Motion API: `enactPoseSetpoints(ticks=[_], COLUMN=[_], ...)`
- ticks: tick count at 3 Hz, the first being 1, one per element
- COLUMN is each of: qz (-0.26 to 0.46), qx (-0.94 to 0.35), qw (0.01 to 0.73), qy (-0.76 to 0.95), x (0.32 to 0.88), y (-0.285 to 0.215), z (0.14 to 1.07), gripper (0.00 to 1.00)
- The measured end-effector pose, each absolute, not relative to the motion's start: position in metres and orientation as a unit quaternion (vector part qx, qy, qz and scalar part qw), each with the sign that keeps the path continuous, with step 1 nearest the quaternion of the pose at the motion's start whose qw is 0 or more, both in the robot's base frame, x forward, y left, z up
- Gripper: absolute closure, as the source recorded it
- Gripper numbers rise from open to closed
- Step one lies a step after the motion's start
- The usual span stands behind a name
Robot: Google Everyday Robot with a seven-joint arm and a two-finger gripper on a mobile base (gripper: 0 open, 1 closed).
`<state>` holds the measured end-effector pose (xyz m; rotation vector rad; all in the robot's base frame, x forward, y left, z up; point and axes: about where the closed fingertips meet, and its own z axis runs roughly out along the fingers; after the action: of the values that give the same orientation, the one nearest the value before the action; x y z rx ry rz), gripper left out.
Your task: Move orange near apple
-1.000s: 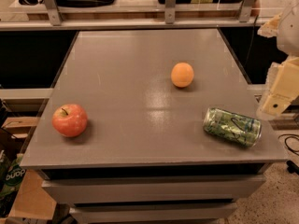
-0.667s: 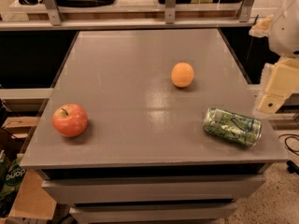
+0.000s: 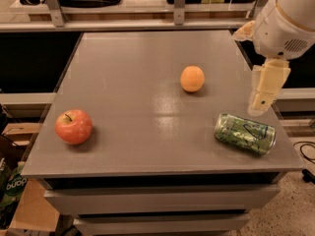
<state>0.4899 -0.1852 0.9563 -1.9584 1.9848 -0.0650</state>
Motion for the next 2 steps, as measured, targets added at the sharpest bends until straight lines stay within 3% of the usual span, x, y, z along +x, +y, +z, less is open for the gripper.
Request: enactPoseSetpoints(ticks=[2], qz=[-0.019], qx=[-0.717], qw=[0.173], qy=[0.675], x=[0.5118], y=[-0.1745], z=[0.9462], gripper=[0.0])
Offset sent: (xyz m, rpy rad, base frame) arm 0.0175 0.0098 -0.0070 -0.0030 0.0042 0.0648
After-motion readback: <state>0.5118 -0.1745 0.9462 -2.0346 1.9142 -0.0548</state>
